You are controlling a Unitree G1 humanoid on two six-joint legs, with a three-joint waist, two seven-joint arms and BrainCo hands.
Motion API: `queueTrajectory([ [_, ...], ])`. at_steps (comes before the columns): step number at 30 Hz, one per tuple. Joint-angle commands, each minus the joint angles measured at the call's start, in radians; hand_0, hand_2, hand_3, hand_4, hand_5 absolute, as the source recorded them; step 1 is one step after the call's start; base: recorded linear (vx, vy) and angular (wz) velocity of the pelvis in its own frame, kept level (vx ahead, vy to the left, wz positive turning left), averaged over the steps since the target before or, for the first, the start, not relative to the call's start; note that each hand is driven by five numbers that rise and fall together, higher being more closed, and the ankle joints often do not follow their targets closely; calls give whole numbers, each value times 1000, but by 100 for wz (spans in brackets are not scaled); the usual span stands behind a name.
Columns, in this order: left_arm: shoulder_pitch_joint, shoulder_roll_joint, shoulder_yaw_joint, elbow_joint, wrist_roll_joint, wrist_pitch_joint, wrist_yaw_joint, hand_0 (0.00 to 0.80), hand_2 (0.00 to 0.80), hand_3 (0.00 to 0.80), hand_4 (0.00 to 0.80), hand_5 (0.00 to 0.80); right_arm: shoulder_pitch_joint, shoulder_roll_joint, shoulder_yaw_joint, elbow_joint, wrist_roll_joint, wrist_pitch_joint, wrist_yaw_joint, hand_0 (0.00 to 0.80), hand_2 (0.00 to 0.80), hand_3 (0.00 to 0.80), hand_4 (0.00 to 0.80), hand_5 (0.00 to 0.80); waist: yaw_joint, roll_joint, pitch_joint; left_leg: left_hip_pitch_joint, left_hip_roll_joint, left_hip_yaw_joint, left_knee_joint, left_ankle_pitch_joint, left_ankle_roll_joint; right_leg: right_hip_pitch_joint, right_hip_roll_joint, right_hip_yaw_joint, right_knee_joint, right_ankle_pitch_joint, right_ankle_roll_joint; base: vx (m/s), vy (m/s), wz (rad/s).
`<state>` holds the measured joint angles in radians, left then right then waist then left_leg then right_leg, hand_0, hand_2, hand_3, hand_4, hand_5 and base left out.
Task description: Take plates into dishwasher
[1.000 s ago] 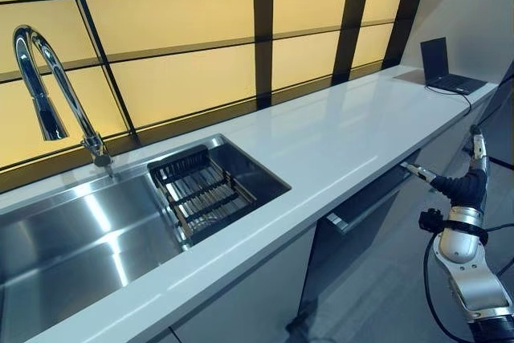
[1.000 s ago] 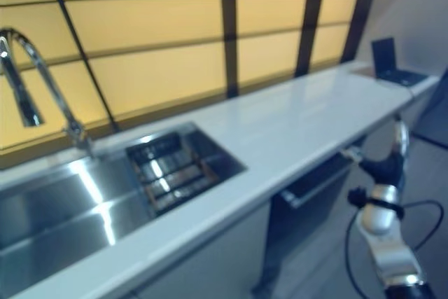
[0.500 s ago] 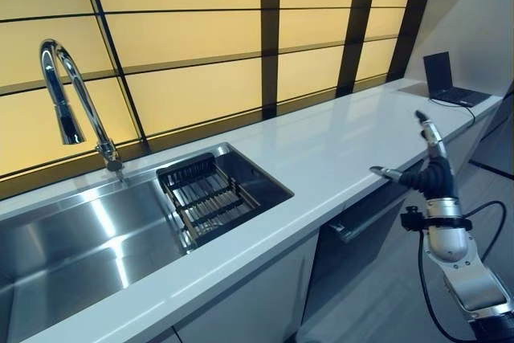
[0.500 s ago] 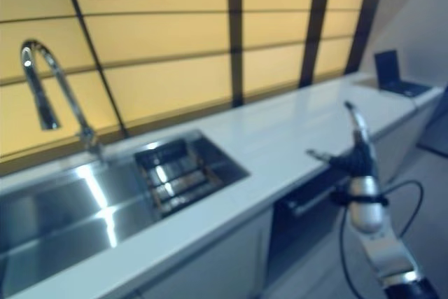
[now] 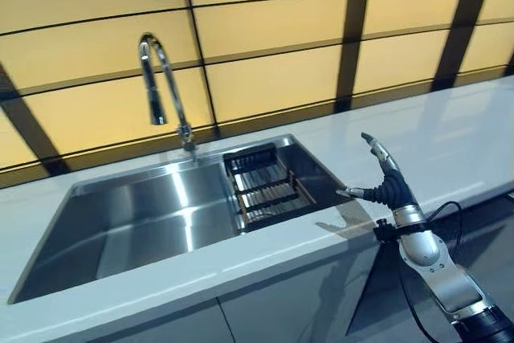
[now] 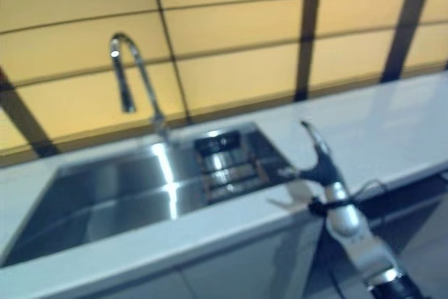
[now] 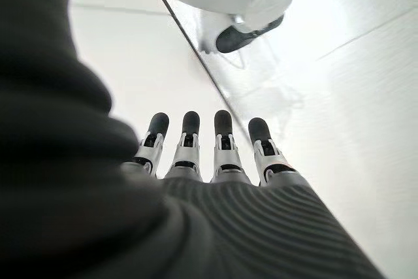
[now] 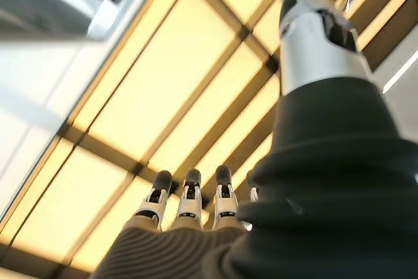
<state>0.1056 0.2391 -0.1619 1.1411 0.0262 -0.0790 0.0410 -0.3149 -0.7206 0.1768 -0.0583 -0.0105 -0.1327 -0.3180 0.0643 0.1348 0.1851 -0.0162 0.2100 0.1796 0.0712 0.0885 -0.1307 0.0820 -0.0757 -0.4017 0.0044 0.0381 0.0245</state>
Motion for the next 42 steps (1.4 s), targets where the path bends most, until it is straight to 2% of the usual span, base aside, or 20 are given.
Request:
queueTrajectory([
  [1,-20,51,47,-2,12,-46,19,0,0,0,0,0,-137,43,7,11,-16,-43,-33,0,0,0,0,0,40,-148,-20,43,-59,19,208,-53,-19,73,-22,-59,-53,-80,-13,-202,133,18],
  [6,-9,37,54,11,16,-90,10,0,0,0,0,0,-132,48,12,22,-7,-15,-49,0,0,0,0,0,42,-145,-43,88,-86,-6,231,-93,-20,48,-32,-82,-76,-42,2,-257,268,39],
  [8,-8,29,47,-4,11,-103,5,0,0,0,0,0,-126,56,7,39,12,-6,-61,0,0,0,0,0,39,-144,-51,116,-108,-15,204,-141,-6,21,-48,-81,-78,-12,26,-282,392,37],
  [9,-10,27,40,-22,13,-102,2,0,0,0,0,0,-119,69,-2,60,11,-11,-76,0,0,0,0,0,35,-141,-52,131,-112,-2,171,-165,4,4,-60,-85,-79,13,47,-225,317,36],
  [10,-12,27,37,-28,14,-99,1,0,0,0,0,0,-117,72,-4,63,11,-11,-82,0,0,0,0,0,33,-142,-51,141,-116,1,154,-179,10,0,-65,-86,-80,23,56,-262,362,41],
  [11,-16,28,31,-39,18,-91,0,0,0,0,0,0,-112,79,-11,69,12,-13,-93,0,0,0,0,0,28,-143,-51,165,-129,16,105,-220,26,-17,-79,-90,-79,47,77,-310,425,39],
  [12,-31,38,16,-48,22,-67,0,0,0,0,0,0,-103,92,-28,80,22,-8,-105,0,0,0,0,0,13,-142,-50,200,-155,39,13,-253,49,-59,-103,-98,-77,101,127,-384,522,54],
  [13,-41,45,7,-45,22,-52,-1,0,0,0,0,0,-99,99,-36,85,23,-4,-116,0,0,0,0,0,5,-141,-48,211,-170,42,-21,-254,59,-81,-114,-104,-78,132,150,-391,515,42],
  [16,-63,60,-6,-29,25,-33,6,0,0,0,0,0,-88,115,-58,88,23,10,-119,0,0,0,0,0,-7,-145,-35,214,-210,26,-54,-259,81,-131,-139,-113,-73,201,180,-246,311,9],
  [17,-70,67,-6,-20,23,-26,12,0,0,0,0,0,-80,118,-71,85,19,18,-123,0,0,0,0,0,-13,-148,-30,215,-224,16,-61,-261,91,-155,-150,-103,-63,225,188,-277,354,8],
  [18,-75,71,-3,-9,17,-18,19,0,0,0,0,0,-66,121,-86,79,21,24,-123,0,0,0,0,0,-21,-148,-25,215,-230,5,-67,-256,98,-177,-155,-80,-41,231,188,-231,306,10],
  [19,-78,75,4,4,12,-15,22,0,0,0,0,0,-47,119,-103,72,32,26,-122,0,0,0,0,0,-33,-146,-21,217,-232,-12,-77,-248,104,-198,-150,-37,-25,228,184,-256,242,5],
  [20,-83,80,8,16,10,-5,21,0,0,0,0,0,-23,113,-123,66,44,29,-127,0,0,0,0,0,-52,-155,-16,204,-245,-30,-87,-220,116,-227,-157,9,-6,232,165,-229,199,6],
  [21,-85,87,13,30,18,4,16,0,0,0,0,0,4,102,-149,65,59,28,-134,0,0,0,0,0,-70,-153,-19,198,-243,-55,-99,-209,126,-239,-143,78,20,216,156,-214,164,20],
  [24,-83,108,13,85,45,8,4,0,0,0,0,0,75,93,-233,100,89,8,-191,0,0,0,0,0,-104,-149,-38,173,-245,-109,-127,-182,156,-219,-114,242,109,166,131,-146,126,47],
  [27,-79,114,22,100,29,9,4,0,0,0,0,0,147,111,-313,130,128,15,-283,0,0,0,0,0,-113,-150,-62,155,-243,-125,-144,-174,168,-174,-105,300,118,124,123,-96,14,43],
  [32,-68,108,24,101,23,4,4,0,0,0,0,0,222,158,-431,231,229,-7,-401,0,0,0,0,0,-108,-161,-87,144,-233,-117,-153,-176,175,-93,-89,311,70,59,122,-56,-88,5],
  [34,-68,104,24,99,13,-3,10,0,0,0,0,0,243,169,-465,262,203,-11,-445,0,0,0,0,0,-110,-162,-96,144,-226,-102,-157,-175,172,-63,-70,306,30,18,123,-61,-144,-15],
  [38,-80,99,25,76,-12,3,15,0,0,0,0,0,267,180,-481,321,179,8,-520,0,0,0,0,0,-110,-169,-104,143,-220,-85,-154,-178,165,-41,-48,305,-24,0,125,-54,-188,-16],
  [42,-105,86,17,31,-49,18,29,0,0,0,0,0,291,196,-451,509,203,33,-525,0,0,0,0,0,-114,-175,-111,143,-206,-65,-155,-172,141,-24,-21,312,-80,9,113,-49,-205,-11],
])
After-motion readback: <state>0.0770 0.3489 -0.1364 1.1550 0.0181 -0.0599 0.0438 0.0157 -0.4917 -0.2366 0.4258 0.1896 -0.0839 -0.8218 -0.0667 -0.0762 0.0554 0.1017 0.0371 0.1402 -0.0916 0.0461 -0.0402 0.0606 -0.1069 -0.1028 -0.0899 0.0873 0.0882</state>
